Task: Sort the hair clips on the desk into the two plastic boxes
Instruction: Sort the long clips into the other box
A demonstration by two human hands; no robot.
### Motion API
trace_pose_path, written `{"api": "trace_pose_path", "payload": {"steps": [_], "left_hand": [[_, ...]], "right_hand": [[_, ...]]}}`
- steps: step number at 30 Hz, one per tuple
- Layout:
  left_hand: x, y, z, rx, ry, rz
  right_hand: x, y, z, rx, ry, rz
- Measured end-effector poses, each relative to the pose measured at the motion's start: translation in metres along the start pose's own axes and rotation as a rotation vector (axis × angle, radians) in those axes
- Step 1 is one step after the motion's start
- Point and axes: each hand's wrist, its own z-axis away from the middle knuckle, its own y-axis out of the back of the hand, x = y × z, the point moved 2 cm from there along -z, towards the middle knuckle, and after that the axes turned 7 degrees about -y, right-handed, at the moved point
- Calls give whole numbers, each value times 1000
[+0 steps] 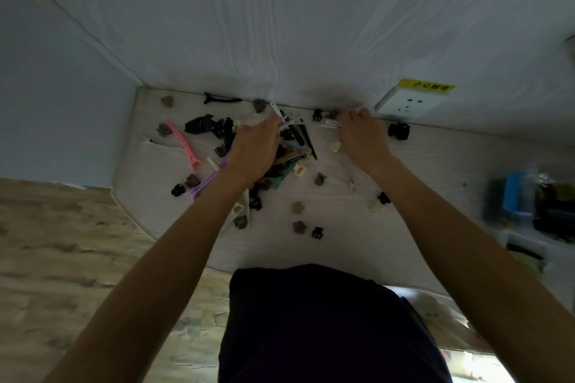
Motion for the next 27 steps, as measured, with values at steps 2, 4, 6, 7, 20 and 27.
{"api": "trace_pose_path", "payload": {"steps": [2,4,6,7,20,27], "left_hand": [[-6,0,-9,-35,12,-28],[-7,-4,-15,-76,-19,-30],[-7,-9,-19,-128,-80,-55],[-8,-10,-19,-157,-99,-84],[-10,-21,-32,-276,-120,-178],[-12,-17,-28,-315,-157,-175]], "right_hand": [[1,2,2,15,-26,-131],[3,7,14,79,-98,-282],[4,11,32,94,-159,-377],[1,10,42,82,-170,-396],[-12,-30,89,-233,-341,-239],[-28,0,67,-84,-286,-507]]}}
